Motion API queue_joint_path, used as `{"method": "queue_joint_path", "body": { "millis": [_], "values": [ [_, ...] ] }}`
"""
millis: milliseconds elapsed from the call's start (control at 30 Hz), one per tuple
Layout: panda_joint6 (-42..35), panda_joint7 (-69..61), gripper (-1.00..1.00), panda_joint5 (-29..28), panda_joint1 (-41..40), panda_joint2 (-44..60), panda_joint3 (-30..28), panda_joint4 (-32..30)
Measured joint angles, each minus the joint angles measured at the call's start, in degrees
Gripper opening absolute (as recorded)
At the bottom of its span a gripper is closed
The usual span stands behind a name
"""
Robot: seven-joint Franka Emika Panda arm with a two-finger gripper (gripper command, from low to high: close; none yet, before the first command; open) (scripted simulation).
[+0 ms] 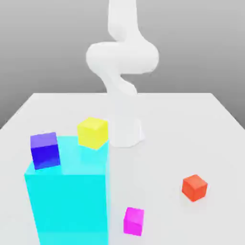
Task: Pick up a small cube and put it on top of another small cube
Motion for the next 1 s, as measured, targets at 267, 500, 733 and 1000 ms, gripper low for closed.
{"method": "queue_joint_path", "body": {
  "millis": [267,500,733,1000],
  "values": [
    [10.5,2.7,0.0,-1.5,3.5,17.2,7.9,-9.2],
    [19.4,5.3,0.0,-3.3,7.0,31.8,13.9,-17.0],
    [28.6,8.8,0.0,-6.5,12.4,46.3,16.5,-23.2],
    [37.6,16.7,-1.0,-16.8,21.0,58.1,5.7,-21.2]
  ]
}}
